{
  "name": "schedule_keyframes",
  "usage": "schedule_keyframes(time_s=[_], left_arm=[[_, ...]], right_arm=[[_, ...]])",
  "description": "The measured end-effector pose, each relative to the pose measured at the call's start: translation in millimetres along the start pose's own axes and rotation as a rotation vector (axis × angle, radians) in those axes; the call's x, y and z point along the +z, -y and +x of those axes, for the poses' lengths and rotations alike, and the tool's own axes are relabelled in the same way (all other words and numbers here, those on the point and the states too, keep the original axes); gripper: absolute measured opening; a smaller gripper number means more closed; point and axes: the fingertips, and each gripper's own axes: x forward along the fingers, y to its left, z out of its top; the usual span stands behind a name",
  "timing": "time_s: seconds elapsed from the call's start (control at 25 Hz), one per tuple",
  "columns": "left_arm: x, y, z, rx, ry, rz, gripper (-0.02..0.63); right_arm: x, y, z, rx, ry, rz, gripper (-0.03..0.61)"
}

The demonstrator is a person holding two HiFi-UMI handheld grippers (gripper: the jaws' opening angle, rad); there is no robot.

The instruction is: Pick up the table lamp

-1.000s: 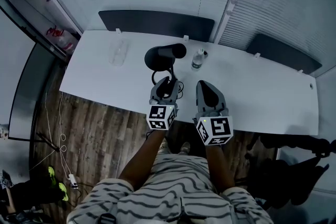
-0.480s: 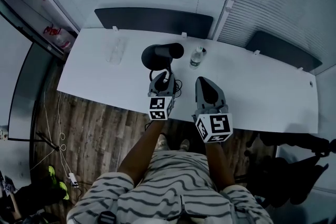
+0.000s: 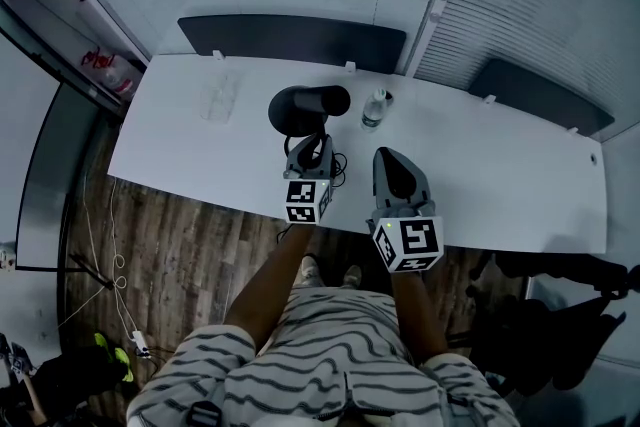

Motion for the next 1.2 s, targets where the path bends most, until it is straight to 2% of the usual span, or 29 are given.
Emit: schedule_keyframes(time_s=[0.04,0.32,0.56,1.04,1.2], left_arm=[[0.5,0.7,0.6,-0.002,0.003,0.009,0.048],[0.2,0.9,1.6,-0.008,0.018,0.035,0.041],[0.4,-3.3,4.0,0.005,-0.009,0.047,0.04],[23.5,-17.0,0.6,0.033,-0.019,-0.039,0.038],[37.0,-13.3,-6.2,0.032,-0.007,-0.038,0.039]], right_arm=[[0.3,0.4,0.1,-0.001,0.0,0.0,0.011],[-3.9,2.6,2.6,-0.009,-0.012,0.001,0.012],[-11.6,1.9,6.1,-0.009,-0.027,0.001,0.012],[-22.3,3.8,11.4,0.01,-0.046,0.022,0.012],[-18.3,3.2,14.7,0.012,-0.037,0.022,0.012]])
